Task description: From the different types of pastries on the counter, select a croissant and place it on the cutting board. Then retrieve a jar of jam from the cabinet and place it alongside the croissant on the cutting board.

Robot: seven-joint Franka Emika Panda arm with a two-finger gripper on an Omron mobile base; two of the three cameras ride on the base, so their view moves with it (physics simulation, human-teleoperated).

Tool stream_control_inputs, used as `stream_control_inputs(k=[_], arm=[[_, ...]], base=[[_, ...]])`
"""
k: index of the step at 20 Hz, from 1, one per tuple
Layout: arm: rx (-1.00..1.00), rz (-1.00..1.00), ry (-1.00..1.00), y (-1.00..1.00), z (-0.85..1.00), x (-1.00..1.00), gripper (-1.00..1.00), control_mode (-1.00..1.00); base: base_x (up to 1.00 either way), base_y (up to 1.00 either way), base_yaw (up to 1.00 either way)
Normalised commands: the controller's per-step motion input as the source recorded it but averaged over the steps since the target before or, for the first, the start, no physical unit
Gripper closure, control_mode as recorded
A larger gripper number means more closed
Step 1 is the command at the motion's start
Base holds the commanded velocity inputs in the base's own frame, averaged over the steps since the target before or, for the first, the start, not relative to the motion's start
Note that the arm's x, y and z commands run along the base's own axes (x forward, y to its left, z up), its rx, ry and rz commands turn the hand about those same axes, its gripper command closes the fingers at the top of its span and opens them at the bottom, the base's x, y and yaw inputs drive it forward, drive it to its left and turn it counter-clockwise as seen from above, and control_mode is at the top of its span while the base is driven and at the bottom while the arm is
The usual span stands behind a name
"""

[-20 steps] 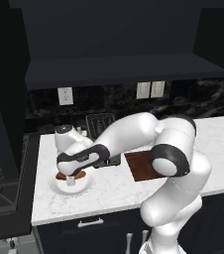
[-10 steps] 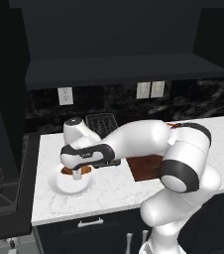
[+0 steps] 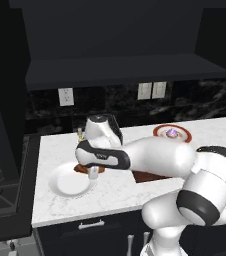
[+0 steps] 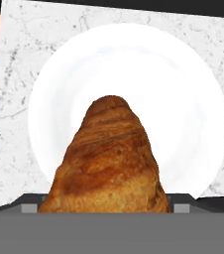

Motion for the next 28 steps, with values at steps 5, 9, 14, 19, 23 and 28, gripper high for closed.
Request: stream_control_inputs(k=[5,9,14,19,23,28], arm=[[0.1,0.0,0.0,-0.43,0.01,-0.06,1.0,-1.0],[0.11,0.0,0.0,-0.47,0.0,-0.02,1.0,-1.0],[0.09,0.01,0.0,-0.42,0.0,-0.05,1.0,-1.0],[0.06,0.03,0.0,-0.5,0.0,-0.06,1.0,-1.0],[0.0,0.08,-0.02,-0.37,0.0,0.0,1.0,-1.0],[0.0,0.11,-0.04,-0.33,0.0,0.0,1.0,-1.0]], base=[[0.0,0.0,0.0],[0.0,0.0,0.0],[0.0,0.0,0.0],[0.0,0.0,0.0],[0.0,0.0,0.0],[0.0,0.0,0.0]])
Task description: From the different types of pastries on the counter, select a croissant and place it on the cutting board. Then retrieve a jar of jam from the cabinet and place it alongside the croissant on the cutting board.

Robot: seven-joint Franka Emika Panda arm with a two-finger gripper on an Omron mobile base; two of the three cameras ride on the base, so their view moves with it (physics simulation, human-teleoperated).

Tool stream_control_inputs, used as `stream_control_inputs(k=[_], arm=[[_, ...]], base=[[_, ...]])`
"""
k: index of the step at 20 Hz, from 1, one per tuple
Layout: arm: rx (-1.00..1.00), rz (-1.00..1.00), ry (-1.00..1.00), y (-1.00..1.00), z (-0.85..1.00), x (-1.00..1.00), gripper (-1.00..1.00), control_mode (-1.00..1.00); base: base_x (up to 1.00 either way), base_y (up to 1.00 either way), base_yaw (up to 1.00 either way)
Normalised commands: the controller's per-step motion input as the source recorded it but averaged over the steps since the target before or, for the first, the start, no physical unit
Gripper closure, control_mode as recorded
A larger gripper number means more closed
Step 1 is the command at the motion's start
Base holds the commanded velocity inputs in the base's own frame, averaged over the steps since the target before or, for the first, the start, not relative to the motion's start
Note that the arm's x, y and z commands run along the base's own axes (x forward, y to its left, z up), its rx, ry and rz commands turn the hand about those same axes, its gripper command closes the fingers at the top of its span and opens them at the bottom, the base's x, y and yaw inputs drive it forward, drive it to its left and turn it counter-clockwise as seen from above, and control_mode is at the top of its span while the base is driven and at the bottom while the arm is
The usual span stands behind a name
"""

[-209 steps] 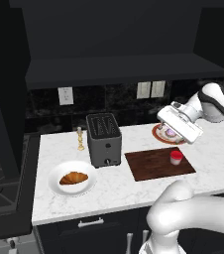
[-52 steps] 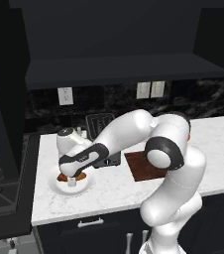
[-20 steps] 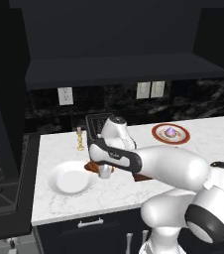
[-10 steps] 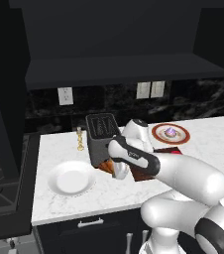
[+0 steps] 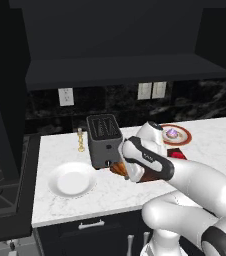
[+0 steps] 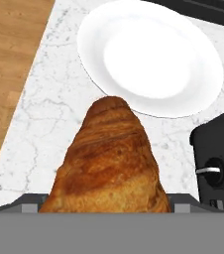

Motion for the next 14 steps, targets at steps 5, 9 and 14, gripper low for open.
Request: stream_control_inputs(k=[5,9,14], arm=[[0.0,0.13,-0.03,-0.29,0.0,0.0,1.0,-1.0],[0.0,0.13,0.0,-0.28,0.0,0.04,1.0,-1.0],[0.0,0.12,-0.02,-0.35,0.0,0.16,1.0,-1.0]], base=[[0.0,0.0,0.0],[0.0,0.0,0.0],[0.0,0.0,0.0]])
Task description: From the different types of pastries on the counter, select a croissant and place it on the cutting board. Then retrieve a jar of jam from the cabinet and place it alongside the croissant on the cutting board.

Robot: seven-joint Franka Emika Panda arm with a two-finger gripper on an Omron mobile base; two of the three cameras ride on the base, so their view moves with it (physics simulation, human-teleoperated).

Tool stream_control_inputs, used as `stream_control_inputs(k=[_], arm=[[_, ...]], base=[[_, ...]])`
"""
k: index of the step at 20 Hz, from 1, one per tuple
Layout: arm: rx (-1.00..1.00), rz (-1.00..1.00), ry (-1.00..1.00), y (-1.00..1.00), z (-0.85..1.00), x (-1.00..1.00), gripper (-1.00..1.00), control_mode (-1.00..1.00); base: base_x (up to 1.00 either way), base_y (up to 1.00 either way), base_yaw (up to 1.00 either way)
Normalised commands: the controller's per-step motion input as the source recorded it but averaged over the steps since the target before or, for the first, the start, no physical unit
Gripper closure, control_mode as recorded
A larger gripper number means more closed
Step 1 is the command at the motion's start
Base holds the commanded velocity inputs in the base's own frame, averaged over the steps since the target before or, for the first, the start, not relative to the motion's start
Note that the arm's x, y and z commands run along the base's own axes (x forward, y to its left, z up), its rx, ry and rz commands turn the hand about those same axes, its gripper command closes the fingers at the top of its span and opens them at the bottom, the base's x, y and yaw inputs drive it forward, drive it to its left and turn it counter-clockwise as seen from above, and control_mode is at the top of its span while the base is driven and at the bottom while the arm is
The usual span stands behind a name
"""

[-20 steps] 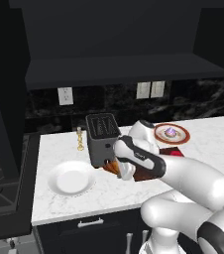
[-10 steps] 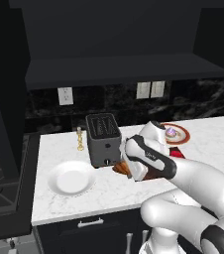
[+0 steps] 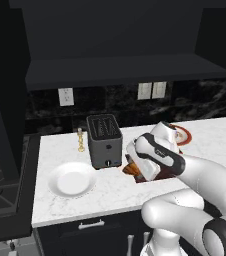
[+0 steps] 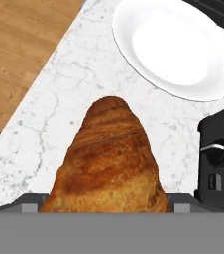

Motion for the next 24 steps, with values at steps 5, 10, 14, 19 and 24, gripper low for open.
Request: stream_control_inputs(k=[5,10,14,19,24], arm=[[0.0,0.11,-0.04,-0.28,0.01,0.15,1.0,-1.0],[-0.01,0.14,-0.17,-0.16,0.12,0.02,1.0,-1.0],[-0.04,0.15,-0.19,-0.2,0.04,0.0,1.0,-1.0],[-0.14,0.17,-0.22,-0.13,0.0,0.0,1.0,-1.0],[-0.2,0.2,-0.18,-0.03,0.0,0.05,1.0,-1.0]], base=[[0.0,0.0,0.0],[0.0,0.0,0.0],[0.0,0.0,0.0],[0.0,0.0,0.0],[0.0,0.0,0.0]])
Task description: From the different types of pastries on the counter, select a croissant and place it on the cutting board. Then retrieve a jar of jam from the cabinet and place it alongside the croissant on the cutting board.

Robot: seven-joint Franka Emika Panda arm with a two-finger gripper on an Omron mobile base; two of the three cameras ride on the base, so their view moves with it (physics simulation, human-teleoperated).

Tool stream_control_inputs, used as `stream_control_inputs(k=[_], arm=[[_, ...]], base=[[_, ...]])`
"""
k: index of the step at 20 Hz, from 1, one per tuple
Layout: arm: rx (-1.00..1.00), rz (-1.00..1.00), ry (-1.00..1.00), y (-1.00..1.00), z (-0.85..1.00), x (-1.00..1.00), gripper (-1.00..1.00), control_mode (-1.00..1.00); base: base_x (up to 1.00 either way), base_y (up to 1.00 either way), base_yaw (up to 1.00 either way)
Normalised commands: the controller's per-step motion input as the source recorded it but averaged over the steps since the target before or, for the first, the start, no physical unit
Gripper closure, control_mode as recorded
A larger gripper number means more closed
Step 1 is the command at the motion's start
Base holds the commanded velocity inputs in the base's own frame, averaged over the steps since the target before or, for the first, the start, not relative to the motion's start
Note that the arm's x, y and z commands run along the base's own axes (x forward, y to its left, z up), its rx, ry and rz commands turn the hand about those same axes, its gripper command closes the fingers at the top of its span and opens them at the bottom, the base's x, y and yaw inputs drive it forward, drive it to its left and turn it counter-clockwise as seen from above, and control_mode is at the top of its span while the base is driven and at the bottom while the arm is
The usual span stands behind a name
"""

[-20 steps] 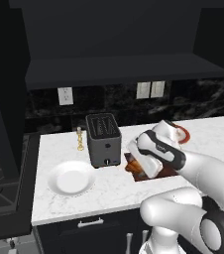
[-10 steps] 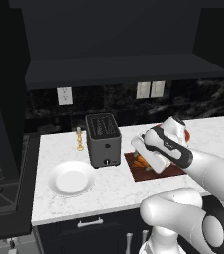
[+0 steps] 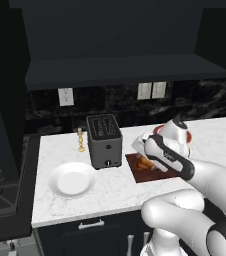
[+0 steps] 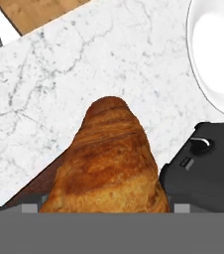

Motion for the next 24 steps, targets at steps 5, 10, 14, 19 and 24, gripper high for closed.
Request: stream_control_inputs(k=[5,10,14,19,24], arm=[[-0.18,0.23,-0.05,-0.14,0.0,0.29,1.0,-1.0],[-0.11,0.25,0.0,-0.27,0.0,0.41,1.0,-1.0],[-0.05,0.27,0.02,-0.27,0.09,0.34,1.0,-1.0],[-0.05,0.26,0.29,-0.09,0.23,0.05,1.0,-1.0],[-0.11,0.21,0.25,0.0,0.11,0.0,1.0,-1.0]], base=[[0.0,0.0,0.0],[0.0,0.0,0.0],[0.0,0.0,0.0],[0.0,0.0,0.0],[0.0,0.0,0.0]])
